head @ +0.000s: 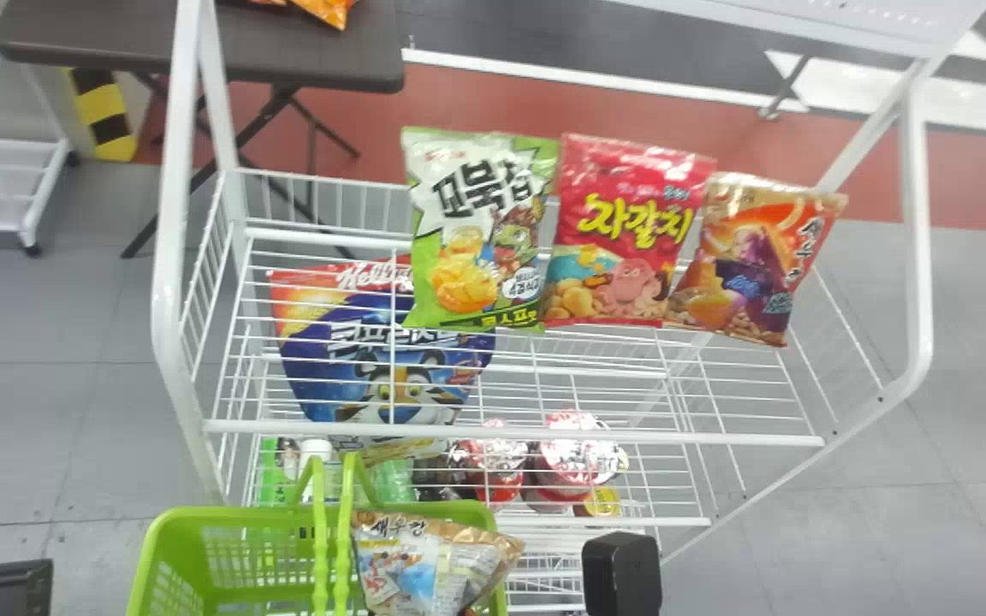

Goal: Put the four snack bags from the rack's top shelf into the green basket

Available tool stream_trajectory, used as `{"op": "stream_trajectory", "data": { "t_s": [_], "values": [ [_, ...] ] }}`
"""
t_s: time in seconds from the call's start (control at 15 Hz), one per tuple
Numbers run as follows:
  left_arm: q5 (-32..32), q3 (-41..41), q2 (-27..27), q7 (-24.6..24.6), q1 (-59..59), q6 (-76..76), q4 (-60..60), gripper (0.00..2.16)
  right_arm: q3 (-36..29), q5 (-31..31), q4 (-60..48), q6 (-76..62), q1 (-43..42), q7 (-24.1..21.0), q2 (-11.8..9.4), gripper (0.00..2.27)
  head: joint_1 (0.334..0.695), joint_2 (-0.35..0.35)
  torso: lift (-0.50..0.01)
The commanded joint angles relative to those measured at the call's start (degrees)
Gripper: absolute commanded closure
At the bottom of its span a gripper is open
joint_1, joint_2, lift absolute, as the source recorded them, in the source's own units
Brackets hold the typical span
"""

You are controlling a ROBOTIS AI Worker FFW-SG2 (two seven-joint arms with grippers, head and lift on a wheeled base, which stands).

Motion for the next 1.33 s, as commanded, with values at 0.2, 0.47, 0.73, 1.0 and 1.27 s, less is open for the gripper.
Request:
{"op": "stream_trajectory", "data": {
  "t_s": [0.2, 0.47, 0.73, 1.0, 1.27],
  "values": [
    [0.00, -0.35, 0.00, 0.01, 0.18, -0.01, -0.22, 2.12, 2.72, -0.87, 2.15, 2.56, -2.30, 0.51, 0.30, 1.20, 0.695, -0.071, 0.000],
    [-0.09, -0.43, 0.00, 0.18, 0.45, -0.01, -0.39, 2.12, 2.19, 3.43, -0.57, 9.76, -3.53, -0.81, 0.30, 0.03, 0.695, -0.101, 0.000],
    [-0.61, -1.40, 0.00, 0.53, 0.45, -0.01, -0.57, 2.12, 5.53, 14.16, 0.57, -12.21, -6.43, -5.65, 0.30, 0.08, 0.695, -0.161, 0.000],
    [-0.79, -1.84, 0.27, 0.62, 0.45, -0.01, -0.57, 2.12, 6.24, 15.92, 12.08, -36.12, -17.68, -13.29, 0.39, 0.08, 0.695, -0.181, 0.000],
    [-0.88, -1.84, 0.44, 0.80, 0.45, -0.01, -0.22, 2.12, 6.50, 20.75, 22.10, -37.00, -29.63, -17.95, 4.26, 0.08, 0.695, -0.199, 0.000]
  ]
}}
